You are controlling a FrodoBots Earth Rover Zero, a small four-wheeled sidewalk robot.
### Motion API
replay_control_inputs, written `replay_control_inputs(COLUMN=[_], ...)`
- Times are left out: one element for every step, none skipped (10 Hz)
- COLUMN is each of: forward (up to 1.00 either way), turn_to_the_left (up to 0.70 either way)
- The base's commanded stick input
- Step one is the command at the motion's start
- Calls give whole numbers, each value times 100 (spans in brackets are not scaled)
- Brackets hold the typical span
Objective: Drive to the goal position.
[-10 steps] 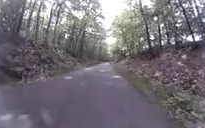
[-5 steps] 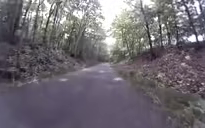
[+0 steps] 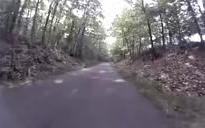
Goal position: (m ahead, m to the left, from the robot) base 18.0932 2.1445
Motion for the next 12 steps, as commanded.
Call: replay_control_inputs(forward=[70, 70, 70, 70, 70, 70, 70, 70, 70, 70, 70, 70], turn_to_the_left=[0, 0, 0, 0, 0, 0, 0, 0, 0, 0, 0, 0])
